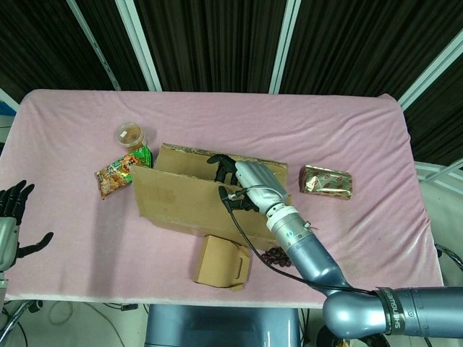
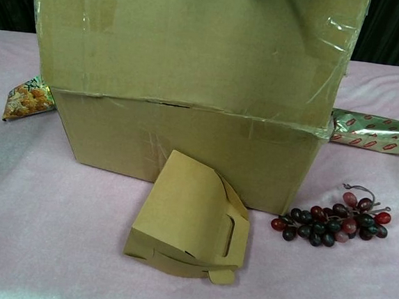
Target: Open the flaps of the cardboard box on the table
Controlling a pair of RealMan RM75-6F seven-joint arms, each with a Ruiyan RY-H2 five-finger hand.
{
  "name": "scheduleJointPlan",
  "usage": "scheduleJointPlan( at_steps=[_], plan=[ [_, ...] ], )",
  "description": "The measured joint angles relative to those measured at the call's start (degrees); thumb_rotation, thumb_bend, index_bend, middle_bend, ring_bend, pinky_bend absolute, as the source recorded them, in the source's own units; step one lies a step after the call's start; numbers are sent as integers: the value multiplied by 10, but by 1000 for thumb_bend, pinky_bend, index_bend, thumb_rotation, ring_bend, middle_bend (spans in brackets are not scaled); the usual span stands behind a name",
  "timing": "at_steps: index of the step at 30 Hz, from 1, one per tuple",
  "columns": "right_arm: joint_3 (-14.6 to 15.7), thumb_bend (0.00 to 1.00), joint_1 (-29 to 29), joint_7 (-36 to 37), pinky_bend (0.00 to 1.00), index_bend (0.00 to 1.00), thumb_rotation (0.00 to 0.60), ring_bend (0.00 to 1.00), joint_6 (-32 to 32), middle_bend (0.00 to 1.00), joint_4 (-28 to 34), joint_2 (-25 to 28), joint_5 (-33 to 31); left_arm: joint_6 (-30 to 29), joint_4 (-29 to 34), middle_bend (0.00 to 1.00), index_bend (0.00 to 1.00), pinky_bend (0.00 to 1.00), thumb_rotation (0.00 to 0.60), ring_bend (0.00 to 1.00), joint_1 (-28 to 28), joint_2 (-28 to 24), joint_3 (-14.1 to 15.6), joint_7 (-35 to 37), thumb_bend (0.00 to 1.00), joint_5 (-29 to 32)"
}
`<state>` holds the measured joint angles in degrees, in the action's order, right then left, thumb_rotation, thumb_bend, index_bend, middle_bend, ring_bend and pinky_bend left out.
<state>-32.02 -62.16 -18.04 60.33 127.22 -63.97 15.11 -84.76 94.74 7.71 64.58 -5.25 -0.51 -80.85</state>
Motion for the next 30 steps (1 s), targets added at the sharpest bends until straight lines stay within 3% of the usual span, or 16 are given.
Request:
scheduleJointPlan(
  at_steps=[17,30],
  plan=[
    [6,540,2,31,553,183,600,542,-12,434,77,38,1,0,2,0,0,0,600,0,-1,0,0,0,167,-4],
    [6,540,-4,82,553,168,600,542,-94,434,78,60,11,1,1,0,0,0,600,0,-3,-1,-1,3,167,-5]
  ],
)
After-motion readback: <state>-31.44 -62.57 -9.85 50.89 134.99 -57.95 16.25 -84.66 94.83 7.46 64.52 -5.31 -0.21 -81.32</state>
